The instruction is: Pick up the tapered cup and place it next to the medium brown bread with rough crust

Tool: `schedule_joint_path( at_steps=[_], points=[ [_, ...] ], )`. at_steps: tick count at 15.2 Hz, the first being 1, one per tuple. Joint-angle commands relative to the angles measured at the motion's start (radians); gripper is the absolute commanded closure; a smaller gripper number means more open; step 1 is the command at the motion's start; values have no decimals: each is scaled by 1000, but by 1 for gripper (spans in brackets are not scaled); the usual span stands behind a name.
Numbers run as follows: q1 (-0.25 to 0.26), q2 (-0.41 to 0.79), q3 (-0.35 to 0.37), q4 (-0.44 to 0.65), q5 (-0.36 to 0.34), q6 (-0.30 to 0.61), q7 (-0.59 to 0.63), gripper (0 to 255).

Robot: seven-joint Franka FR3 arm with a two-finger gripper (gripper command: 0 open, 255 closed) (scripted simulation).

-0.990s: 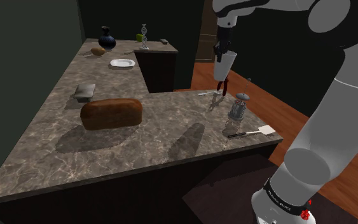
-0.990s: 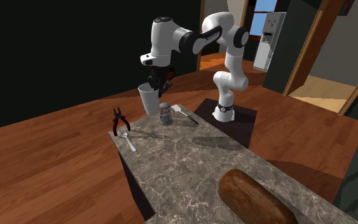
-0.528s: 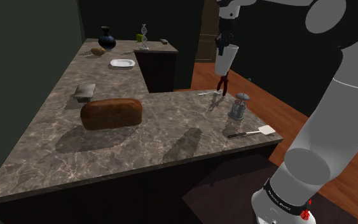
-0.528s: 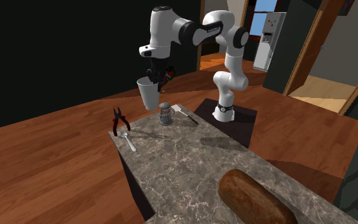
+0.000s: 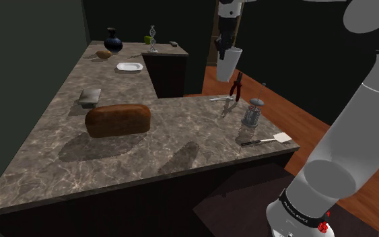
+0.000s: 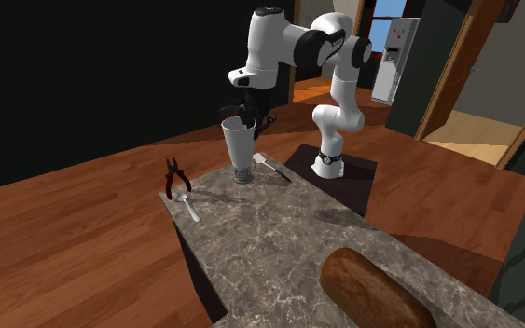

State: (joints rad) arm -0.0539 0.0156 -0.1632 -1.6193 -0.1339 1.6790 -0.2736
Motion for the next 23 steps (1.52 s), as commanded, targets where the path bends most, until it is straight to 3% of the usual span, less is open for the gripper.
schedule_joint_path(
  at_steps=[1,12,23],
  points=[
    [24,-16,24,-13,-5,-9,49,255],
    [154,-19,156,-7,-10,-55,308,255],
    [288,105,279,158,-19,-133,556,255]
  ],
)
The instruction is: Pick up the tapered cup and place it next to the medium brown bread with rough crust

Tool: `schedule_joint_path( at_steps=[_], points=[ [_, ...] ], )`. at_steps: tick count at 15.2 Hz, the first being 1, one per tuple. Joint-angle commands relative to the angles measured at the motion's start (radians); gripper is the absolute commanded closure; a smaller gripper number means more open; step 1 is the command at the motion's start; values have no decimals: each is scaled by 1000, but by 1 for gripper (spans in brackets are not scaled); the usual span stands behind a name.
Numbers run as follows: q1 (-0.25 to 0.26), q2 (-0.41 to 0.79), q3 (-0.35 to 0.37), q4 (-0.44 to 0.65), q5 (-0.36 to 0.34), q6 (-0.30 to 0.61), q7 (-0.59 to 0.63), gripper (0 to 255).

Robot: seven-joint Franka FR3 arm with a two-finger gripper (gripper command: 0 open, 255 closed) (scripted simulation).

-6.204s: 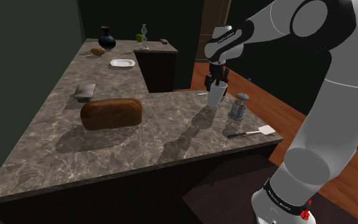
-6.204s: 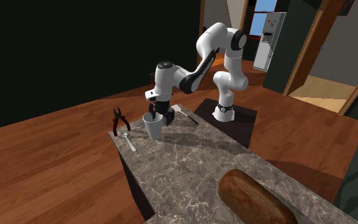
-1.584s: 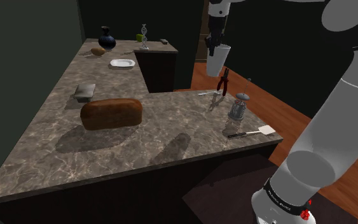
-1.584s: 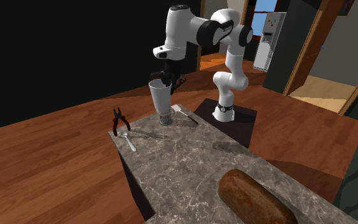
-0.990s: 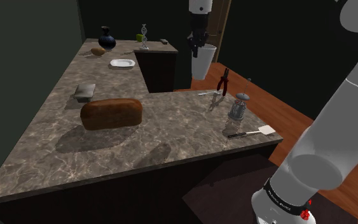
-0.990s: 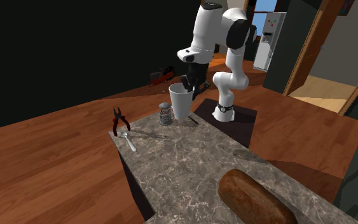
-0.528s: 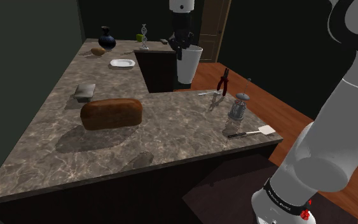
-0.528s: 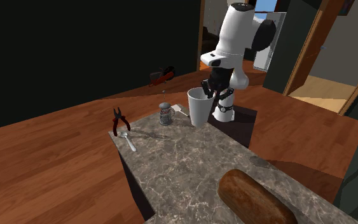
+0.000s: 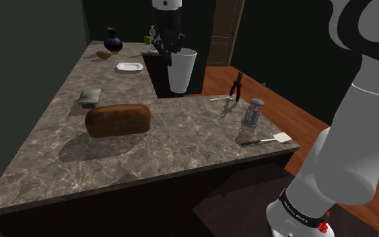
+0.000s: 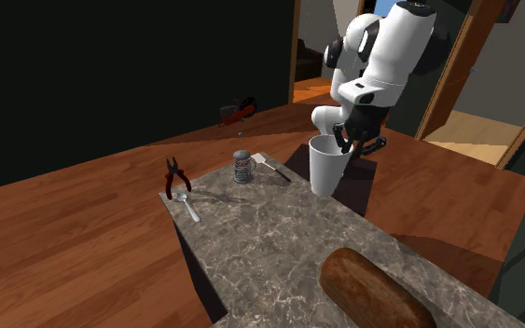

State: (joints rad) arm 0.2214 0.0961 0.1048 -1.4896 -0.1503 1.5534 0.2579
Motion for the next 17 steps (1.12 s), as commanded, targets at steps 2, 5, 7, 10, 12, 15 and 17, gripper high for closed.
schedule_joint_path(
  at_steps=[2,5,7,10,12,15,17],
  points=[
    [40,62,30,79,-8,-27,67,255],
    [84,128,57,170,-20,-62,131,255],
    [117,180,72,244,-30,-91,171,255],
    [129,193,77,235,-33,-72,191,255],
    [126,183,77,194,-31,-40,194,255],
    [122,171,77,136,-28,5,199,255],
    [120,165,76,100,-27,35,202,255]
  ],
)
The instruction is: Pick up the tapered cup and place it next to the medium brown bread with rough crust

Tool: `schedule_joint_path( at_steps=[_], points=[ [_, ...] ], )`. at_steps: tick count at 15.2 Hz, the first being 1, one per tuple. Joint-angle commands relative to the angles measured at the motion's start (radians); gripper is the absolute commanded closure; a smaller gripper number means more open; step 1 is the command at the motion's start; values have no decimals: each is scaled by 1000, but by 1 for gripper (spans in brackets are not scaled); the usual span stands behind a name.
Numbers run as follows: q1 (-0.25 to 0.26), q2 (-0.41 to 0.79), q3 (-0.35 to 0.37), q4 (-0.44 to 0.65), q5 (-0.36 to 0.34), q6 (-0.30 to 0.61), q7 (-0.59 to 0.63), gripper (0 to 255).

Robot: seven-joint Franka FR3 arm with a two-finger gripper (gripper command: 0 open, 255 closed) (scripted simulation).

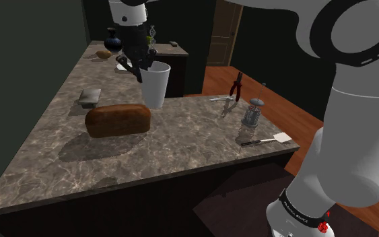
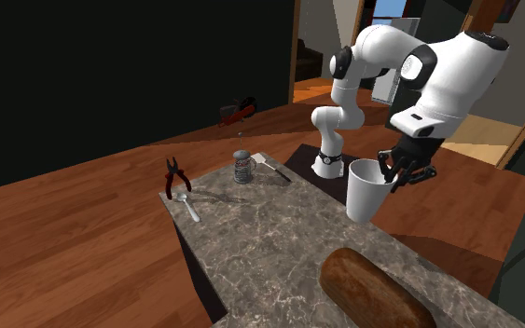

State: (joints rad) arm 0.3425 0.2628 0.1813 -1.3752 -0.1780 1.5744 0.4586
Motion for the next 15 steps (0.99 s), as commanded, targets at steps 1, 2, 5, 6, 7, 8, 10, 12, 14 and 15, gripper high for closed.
schedule_joint_path(
  at_steps=[1,2,5,6,7,8,10,12,14,15],
  points=[
    [-2,-4,0,-31,1,28,3,255],
    [-3,-6,-1,-48,1,43,5,255],
    [-5,-11,-1,-95,1,85,9,255],
    [-6,-12,-1,-110,1,98,11,255],
    [-6,-13,-2,-125,1,112,13,255],
    [-7,-14,-2,-139,1,126,14,255],
    [-8,-14,-2,-166,0,152,18,255],
    [-9,-13,-3,-192,-1,179,21,255],
    [-10,-12,-3,-216,-2,204,24,255],
    [-10,-10,-3,-228,-3,217,26,255]
  ],
)
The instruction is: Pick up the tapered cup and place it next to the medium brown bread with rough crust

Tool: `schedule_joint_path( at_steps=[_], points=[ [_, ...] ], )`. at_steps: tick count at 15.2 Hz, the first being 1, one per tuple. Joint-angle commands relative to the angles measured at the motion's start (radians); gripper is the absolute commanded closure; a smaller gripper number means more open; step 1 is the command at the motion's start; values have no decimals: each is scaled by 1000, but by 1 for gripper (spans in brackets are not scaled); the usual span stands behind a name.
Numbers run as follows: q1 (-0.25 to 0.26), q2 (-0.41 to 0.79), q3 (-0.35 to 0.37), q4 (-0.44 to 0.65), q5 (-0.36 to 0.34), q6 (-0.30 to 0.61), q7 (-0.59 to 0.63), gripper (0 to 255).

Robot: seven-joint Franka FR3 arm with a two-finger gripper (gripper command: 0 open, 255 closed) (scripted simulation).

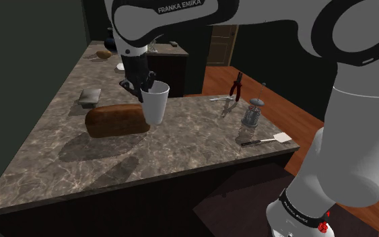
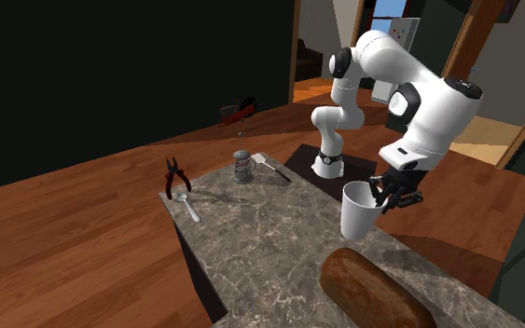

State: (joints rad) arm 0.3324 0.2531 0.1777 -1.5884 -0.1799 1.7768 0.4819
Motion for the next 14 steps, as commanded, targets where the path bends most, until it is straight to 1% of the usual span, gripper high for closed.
schedule_joint_path(
  at_steps=[1,14],
  points=[
    [0,1,0,-26,-1,28,5,255],
    [-2,38,-5,-150,-17,186,31,255]
  ],
)
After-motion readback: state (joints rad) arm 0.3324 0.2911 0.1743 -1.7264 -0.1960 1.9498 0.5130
